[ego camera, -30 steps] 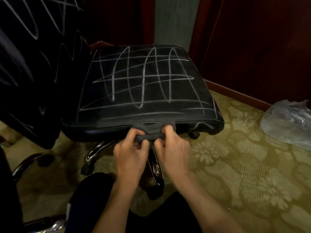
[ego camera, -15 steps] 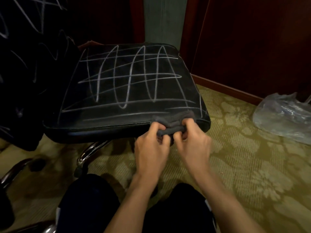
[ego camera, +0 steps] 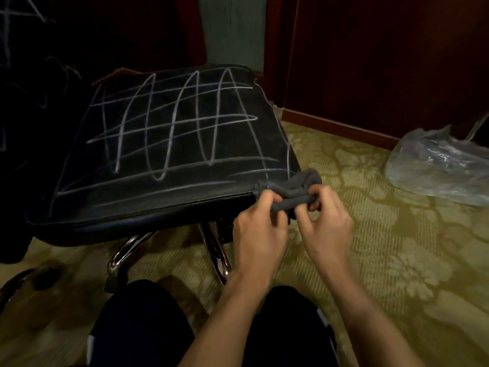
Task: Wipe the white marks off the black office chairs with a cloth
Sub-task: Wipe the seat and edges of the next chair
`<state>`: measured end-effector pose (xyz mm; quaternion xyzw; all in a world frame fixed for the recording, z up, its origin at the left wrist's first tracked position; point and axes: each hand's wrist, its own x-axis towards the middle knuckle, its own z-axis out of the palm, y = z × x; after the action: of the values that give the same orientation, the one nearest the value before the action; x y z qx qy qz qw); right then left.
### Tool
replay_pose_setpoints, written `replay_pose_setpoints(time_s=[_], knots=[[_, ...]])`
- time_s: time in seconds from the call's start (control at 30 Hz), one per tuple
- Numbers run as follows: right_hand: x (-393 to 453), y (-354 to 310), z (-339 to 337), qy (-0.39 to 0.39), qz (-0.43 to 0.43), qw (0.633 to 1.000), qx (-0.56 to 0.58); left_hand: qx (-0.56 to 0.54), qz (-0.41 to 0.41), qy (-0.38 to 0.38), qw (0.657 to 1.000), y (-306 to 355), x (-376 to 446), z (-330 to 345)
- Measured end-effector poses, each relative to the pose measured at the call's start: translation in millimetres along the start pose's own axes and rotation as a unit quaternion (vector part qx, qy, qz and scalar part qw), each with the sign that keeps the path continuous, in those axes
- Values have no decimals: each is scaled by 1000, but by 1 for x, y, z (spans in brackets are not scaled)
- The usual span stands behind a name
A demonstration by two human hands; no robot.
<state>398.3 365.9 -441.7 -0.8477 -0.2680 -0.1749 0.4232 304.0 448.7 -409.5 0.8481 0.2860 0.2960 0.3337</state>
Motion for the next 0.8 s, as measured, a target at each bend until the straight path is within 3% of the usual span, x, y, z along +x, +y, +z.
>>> replay_pose_setpoints(time_s=[0.17, 0.37, 0.63, 0.8], knots=[[3, 1, 11, -18, 72, 987, 145, 32, 36, 17, 999, -4, 3, -2], [-5, -1, 10, -33, 101, 976, 191, 21, 29, 6, 999, -8, -2, -5], [-58, -36, 1, -44, 47, 983, 170, 5, -3, 37, 999, -27, -39, -47], [-87, -51, -1, -81, 19, 977, 197, 38, 32, 62, 997, -44, -64, -75]])
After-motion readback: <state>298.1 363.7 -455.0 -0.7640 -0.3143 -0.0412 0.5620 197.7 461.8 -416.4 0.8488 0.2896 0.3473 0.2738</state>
